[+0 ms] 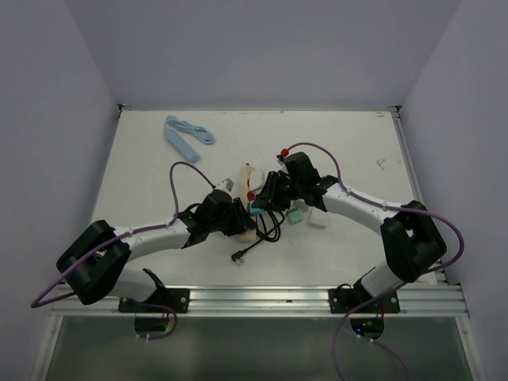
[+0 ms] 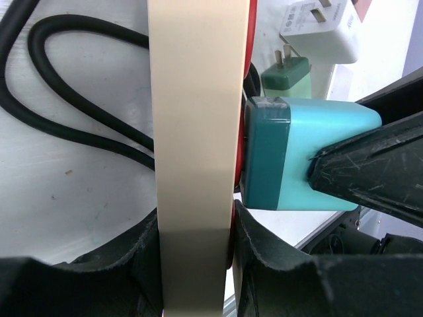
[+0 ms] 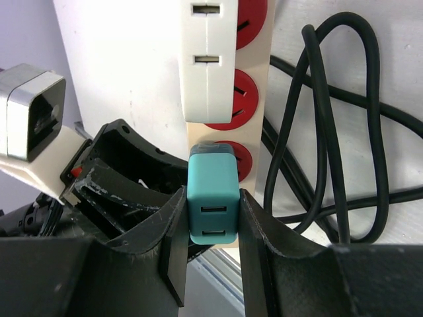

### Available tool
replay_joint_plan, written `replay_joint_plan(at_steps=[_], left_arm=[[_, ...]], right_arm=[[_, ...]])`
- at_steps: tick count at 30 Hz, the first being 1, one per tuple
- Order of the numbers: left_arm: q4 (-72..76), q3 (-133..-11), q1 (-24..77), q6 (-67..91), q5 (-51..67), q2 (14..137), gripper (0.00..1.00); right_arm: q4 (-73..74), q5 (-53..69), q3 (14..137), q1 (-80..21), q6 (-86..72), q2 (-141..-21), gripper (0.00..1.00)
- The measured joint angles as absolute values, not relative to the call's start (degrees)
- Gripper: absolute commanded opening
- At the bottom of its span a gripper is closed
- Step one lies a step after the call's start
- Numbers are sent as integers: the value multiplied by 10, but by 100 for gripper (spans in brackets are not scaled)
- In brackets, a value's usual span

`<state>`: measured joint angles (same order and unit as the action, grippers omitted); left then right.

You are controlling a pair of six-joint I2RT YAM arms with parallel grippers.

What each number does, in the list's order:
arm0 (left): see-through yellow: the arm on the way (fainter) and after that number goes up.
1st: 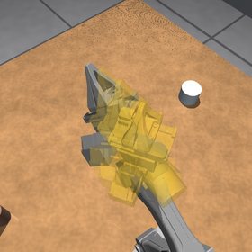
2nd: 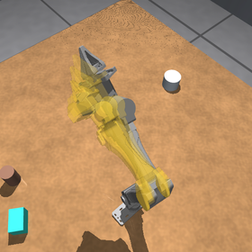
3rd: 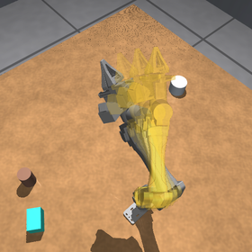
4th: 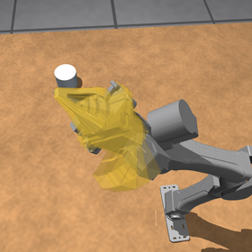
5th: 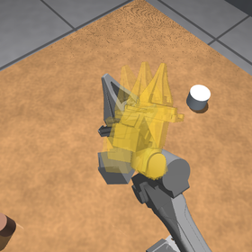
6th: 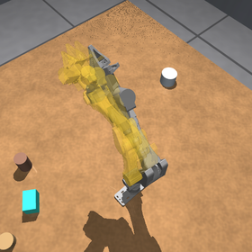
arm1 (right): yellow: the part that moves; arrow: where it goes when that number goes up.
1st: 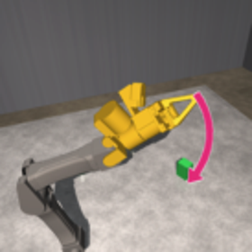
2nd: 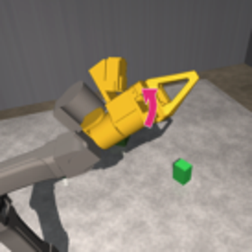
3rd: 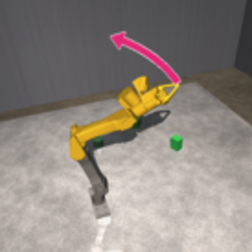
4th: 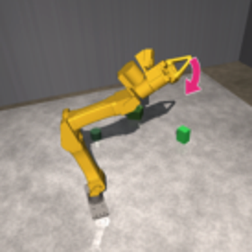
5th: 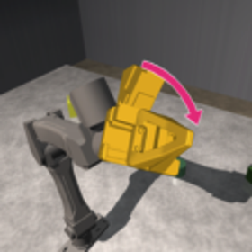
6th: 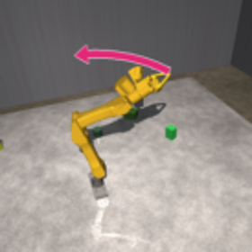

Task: Pull the plug off the socket

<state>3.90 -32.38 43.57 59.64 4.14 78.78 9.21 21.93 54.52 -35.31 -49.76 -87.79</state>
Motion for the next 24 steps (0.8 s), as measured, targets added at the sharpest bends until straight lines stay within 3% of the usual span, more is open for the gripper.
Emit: replay_joint_plan(at_steps=[9,24], left_arm=[[29,-326,436,610,17,790,0],[32,-323,456,607,56,766,0]], right_arm=[[116,221,583,-354,-475,-912,0],[-26,220,409,-349,-506,-763,0]])
